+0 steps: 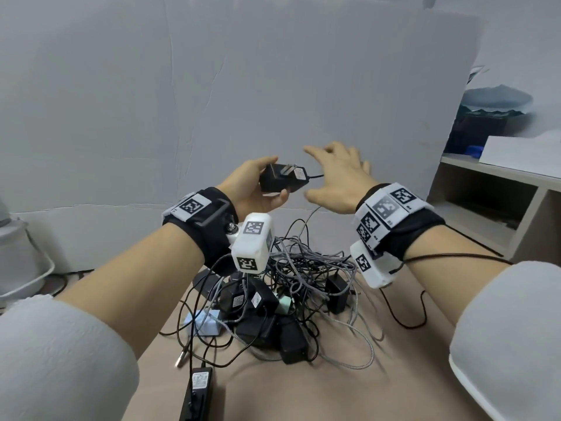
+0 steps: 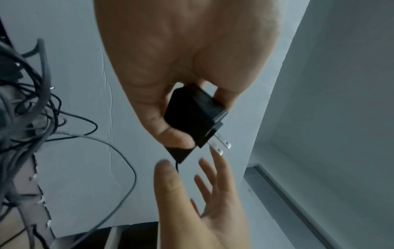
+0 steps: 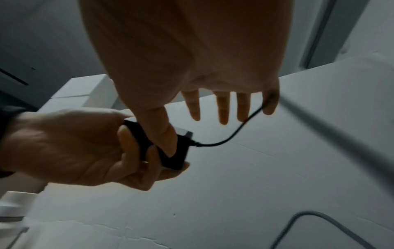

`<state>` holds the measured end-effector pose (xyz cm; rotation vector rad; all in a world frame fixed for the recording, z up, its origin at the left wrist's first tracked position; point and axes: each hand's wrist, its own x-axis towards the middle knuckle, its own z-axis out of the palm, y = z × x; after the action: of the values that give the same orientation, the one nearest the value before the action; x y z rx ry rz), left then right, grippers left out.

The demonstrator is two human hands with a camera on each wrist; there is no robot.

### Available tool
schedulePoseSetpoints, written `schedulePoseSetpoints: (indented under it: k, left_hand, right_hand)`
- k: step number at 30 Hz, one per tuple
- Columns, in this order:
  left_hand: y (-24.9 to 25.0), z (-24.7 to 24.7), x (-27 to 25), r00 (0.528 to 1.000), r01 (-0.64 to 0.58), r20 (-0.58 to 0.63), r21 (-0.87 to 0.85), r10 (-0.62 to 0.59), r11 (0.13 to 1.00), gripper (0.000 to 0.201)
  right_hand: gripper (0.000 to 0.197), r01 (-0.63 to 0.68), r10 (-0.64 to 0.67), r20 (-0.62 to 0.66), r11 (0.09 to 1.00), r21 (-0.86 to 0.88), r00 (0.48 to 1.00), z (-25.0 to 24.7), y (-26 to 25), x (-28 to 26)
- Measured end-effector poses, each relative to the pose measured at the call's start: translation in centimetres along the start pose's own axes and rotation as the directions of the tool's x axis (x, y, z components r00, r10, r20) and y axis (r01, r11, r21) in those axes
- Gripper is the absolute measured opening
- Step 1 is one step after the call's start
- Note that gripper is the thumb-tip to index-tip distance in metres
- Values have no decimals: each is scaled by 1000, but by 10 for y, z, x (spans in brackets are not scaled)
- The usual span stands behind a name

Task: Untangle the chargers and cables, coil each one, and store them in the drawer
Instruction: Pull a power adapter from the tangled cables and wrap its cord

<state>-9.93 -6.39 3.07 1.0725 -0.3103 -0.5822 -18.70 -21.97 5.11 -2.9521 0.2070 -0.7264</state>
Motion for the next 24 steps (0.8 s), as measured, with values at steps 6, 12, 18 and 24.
schedulePoseSetpoints:
  k: [6, 12, 18, 24]
  left_hand:
    - [-20, -16, -12, 983, 21, 181, -18, -17, 1000, 63]
    - [-102, -66, -7, 962, 246, -5, 462, -275, 852, 87]
    - [-107, -78, -4, 961, 276, -107, 444, -256, 852, 40]
    - [-84, -78, 1, 997, -79, 29, 321, 73, 944, 39]
  right_hand:
    - [34, 56, -73, 73, 976, 212, 995, 12, -4, 5]
    - [33, -80, 23, 245, 971, 224, 969, 53, 14, -14]
    - [26, -123, 28, 276, 935, 332, 961, 86, 5, -22]
    - [16, -90, -73, 321, 881, 464, 944, 98, -1, -16]
